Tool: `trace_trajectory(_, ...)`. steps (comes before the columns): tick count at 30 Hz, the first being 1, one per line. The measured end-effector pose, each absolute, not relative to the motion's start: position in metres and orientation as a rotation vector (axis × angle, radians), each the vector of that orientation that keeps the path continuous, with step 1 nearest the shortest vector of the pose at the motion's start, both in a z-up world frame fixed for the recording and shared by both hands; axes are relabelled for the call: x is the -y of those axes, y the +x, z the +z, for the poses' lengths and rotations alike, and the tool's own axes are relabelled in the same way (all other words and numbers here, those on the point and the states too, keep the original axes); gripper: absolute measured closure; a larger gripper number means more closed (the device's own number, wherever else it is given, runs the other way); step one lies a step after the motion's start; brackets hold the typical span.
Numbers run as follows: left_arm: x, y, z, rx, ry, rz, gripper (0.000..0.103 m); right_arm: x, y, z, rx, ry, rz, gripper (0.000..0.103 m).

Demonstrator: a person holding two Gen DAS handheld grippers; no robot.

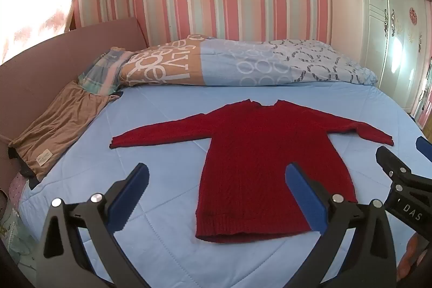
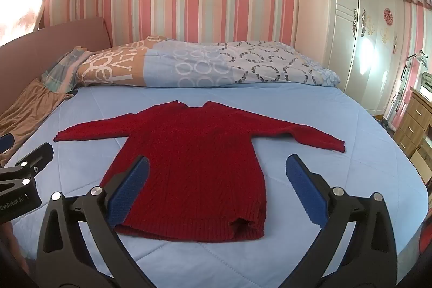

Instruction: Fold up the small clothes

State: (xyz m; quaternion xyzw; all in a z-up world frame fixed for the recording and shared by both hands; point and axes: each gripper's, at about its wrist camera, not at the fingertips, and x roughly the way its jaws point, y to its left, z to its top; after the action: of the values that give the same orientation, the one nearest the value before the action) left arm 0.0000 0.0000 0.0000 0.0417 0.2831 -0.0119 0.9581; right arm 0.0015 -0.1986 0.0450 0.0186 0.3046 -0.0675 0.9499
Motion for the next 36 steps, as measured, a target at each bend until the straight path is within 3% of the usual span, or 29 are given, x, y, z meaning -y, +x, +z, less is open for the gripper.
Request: trace_trajectory(36,-0.0046,-0.0017,-0.0005,-0.585,0.071,-0.026,0.002,0.1890,0.0022,0.0455,-0.614,0.019,-0.138,0.003)
